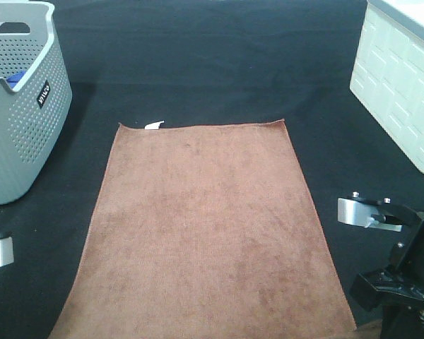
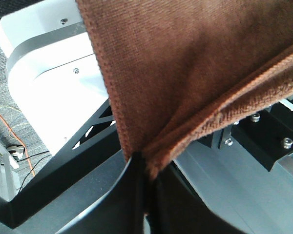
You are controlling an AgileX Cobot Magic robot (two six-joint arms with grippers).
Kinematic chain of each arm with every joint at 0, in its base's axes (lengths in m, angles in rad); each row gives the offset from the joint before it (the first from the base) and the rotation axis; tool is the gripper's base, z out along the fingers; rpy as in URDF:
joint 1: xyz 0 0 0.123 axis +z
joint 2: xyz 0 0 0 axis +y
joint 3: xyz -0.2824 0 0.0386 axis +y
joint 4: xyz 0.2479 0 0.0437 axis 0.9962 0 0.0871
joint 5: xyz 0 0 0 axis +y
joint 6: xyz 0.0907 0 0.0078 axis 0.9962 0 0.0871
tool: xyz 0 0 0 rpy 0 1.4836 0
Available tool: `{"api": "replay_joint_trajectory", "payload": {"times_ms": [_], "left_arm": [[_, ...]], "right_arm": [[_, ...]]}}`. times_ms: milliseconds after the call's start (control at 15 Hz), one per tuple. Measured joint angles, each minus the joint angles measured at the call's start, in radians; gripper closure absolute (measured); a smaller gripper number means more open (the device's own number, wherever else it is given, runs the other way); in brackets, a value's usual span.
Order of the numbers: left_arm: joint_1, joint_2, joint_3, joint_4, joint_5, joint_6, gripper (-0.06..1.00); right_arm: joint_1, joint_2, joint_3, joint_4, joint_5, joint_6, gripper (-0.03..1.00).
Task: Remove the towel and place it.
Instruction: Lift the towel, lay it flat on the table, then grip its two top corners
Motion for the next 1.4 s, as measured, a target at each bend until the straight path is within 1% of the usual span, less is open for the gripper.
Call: {"api": "replay_joint_trajectory", "payload": {"times_ms": [200, 333, 400, 467, 533, 600, 667, 733, 800, 867, 1000, 1067, 1133, 1200, 1400], "left_arm": [[0.0, 0.0, 0.0, -0.003, -0.007, 0.008, 0.9], [0.0, 0.0, 0.0, -0.008, -0.018, 0.031, 0.88], [0.0, 0.0, 0.001, -0.015, -0.022, 0.038, 0.86], [0.0, 0.0, 0.001, -0.018, -0.023, 0.044, 0.81], [0.0, 0.0, 0.001, -0.02, -0.028, 0.044, 0.73], [0.0, 0.0, 0.001, -0.032, -0.043, 0.044, 0.63], [0.0, 0.0, 0.001, -0.049, -0.061, 0.044, 0.49], [0.0, 0.0, 0.001, -0.063, -0.072, 0.044, 0.38], [0.0, 0.0, 0.001, -0.072, -0.078, 0.045, 0.3], [0.0, 0.0, 0.001, -0.079, -0.079, 0.047, 0.27], [0.0, 0.001, -0.021, -0.08, -0.078, 0.047, 0.25], [0.0, 0.002, -0.054, -0.077, -0.076, 0.047, 0.25], [0.0, 0.003, -0.108, -0.058, -0.075, 0.048, 0.25], [0.0, 0.004, -0.168, -0.014, -0.077, 0.046, 0.25], [0.0, 0.042, -0.408, 0.196, -0.084, -0.029, 0.25]], "right_arm": [[0.0, 0.0, 0.0, 0.002, 0.0, -0.001, 0.95], [-0.003, 0.0, 0.0, -0.001, 0.002, -0.002, 0.91], [-0.003, 0.0, 0.0, -0.002, 0.002, -0.002, 0.87], [-0.003, 0.0, 0.0, -0.002, 0.002, -0.002, 0.8], [-0.003, 0.0, 0.0, -0.001, 0.002, -0.002, 0.7], [-0.003, 0.0, 0.0, 0.011, 0.002, -0.002, 0.6], [-0.003, 0.0, 0.0, 0.033, 0.002, -0.002, 0.48], [-0.003, 0.0, 0.0, 0.052, 0.002, -0.002, 0.38], [-0.003, 0.0, 0.0, 0.057, 0.002, -0.002, 0.33], [-0.003, 0.0, 0.0, 0.057, 0.002, -0.002, 0.3], [-0.003, 0.0, -0.022, 0.052, 0.004, -0.002, 0.29], [-0.004, 0.0, -0.059, 0.033, 0.005, 0.001, 0.29], [-0.006, 0.0, -0.103, -0.009, 0.004, 0.015, 0.29], [-0.008, 0.001, -0.16, -0.078, 0.002, 0.045, 0.29], [-0.009, 0.016, -0.335, -0.288, -0.013, 0.172, 0.31]]}}
